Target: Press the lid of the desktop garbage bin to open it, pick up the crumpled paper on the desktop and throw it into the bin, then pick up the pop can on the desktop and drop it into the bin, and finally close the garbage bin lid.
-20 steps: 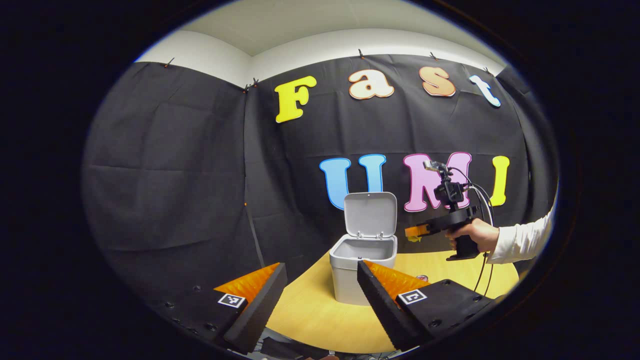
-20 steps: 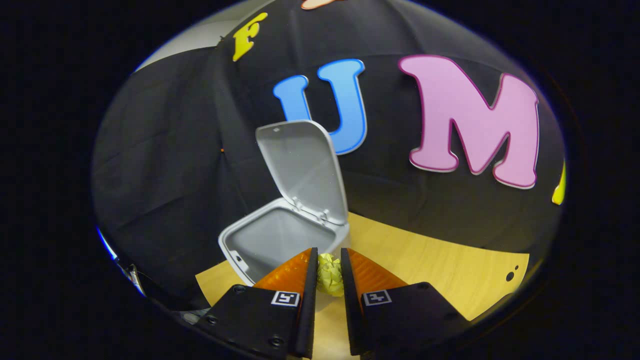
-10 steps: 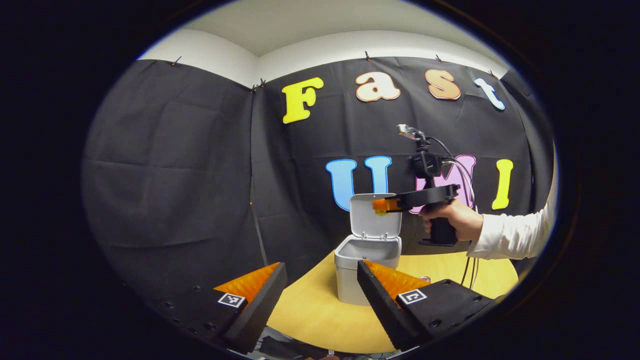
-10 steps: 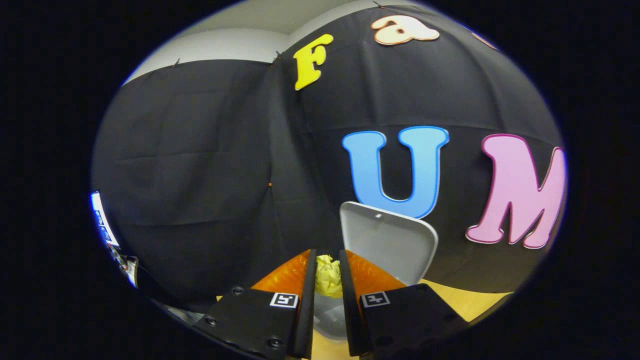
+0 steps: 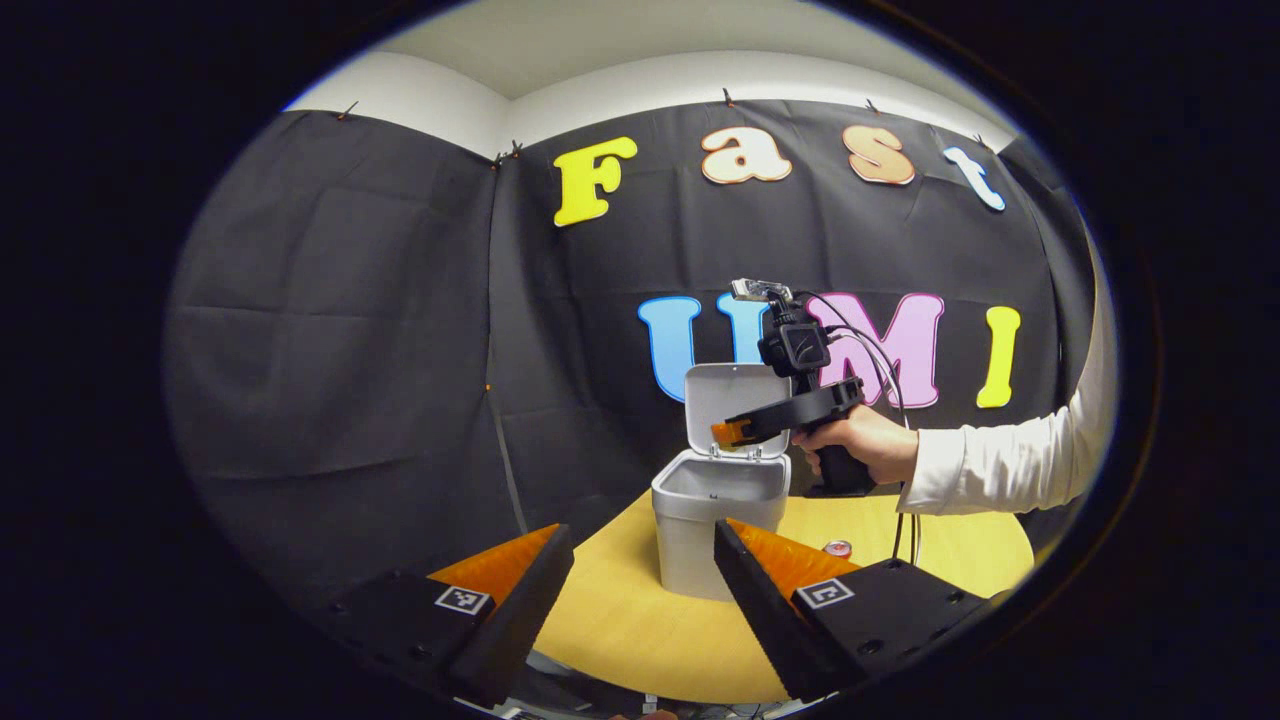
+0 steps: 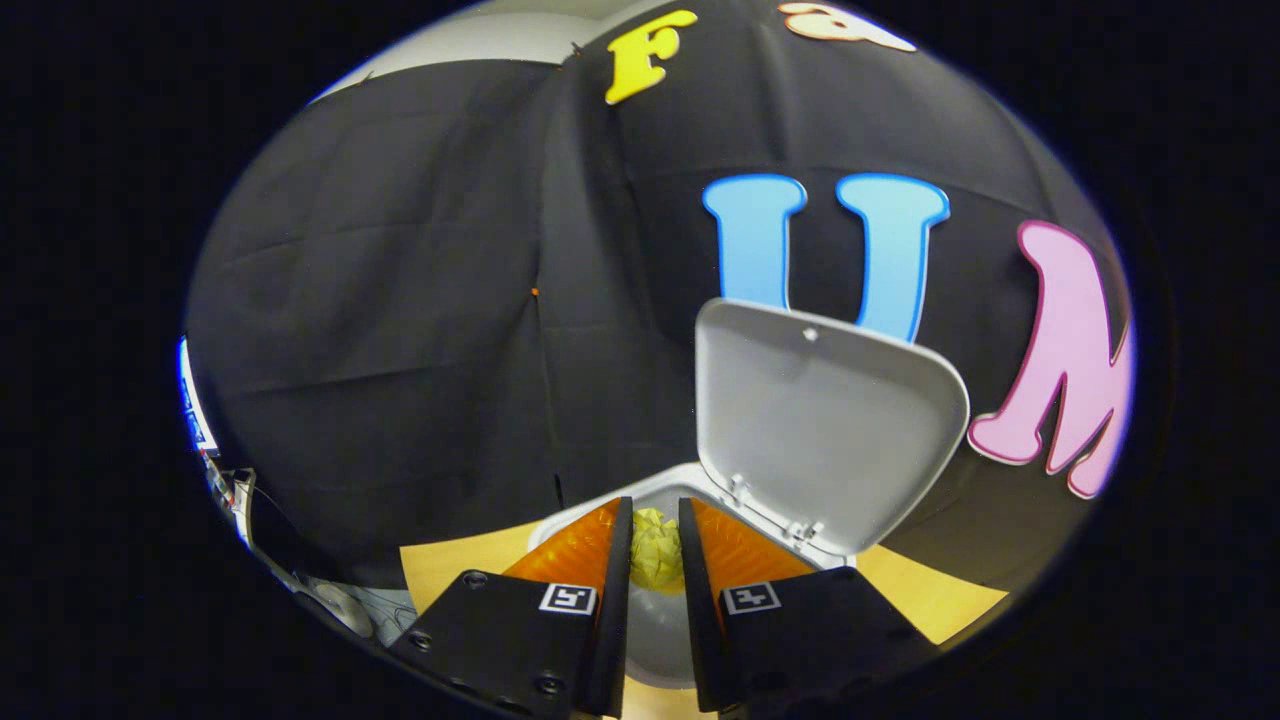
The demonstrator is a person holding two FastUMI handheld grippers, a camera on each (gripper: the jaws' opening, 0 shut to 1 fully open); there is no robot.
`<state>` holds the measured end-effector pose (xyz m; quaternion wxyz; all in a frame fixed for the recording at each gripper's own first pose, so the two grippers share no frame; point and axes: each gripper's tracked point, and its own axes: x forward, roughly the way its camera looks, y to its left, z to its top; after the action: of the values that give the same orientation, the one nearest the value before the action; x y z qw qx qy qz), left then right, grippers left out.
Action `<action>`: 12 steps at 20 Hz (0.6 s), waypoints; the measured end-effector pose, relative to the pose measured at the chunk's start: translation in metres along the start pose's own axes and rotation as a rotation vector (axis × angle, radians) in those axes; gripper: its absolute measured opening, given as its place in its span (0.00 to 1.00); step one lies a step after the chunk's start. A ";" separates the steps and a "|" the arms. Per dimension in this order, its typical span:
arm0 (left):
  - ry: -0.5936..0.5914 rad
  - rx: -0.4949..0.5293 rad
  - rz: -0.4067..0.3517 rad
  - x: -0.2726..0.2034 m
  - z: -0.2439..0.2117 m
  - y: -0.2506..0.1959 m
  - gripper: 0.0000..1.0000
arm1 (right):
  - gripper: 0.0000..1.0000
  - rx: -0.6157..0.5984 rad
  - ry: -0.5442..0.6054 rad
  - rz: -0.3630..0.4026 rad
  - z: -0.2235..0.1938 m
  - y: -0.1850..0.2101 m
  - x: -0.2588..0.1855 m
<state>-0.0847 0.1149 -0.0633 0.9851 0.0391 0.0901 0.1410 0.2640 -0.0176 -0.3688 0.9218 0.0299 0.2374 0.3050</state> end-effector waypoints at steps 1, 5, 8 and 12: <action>-0.016 -0.003 -0.011 -0.001 0.002 -0.004 0.97 | 0.31 -0.007 0.013 -0.004 -0.008 -0.006 0.003; -0.008 -0.026 -0.049 0.009 -0.008 -0.017 0.95 | 0.32 -0.027 0.116 -0.028 -0.051 -0.026 0.023; -0.022 -0.011 -0.086 0.012 -0.006 -0.033 0.95 | 0.34 0.003 0.173 -0.039 -0.074 -0.036 0.023; -0.014 0.014 -0.142 0.018 -0.017 -0.055 0.95 | 0.94 -0.004 0.107 -0.025 -0.059 -0.037 0.015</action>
<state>-0.0558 0.0682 -0.0886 0.9929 0.0403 0.0869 0.0700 0.2674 -0.0442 -0.4349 0.9116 0.0087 0.2861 0.2950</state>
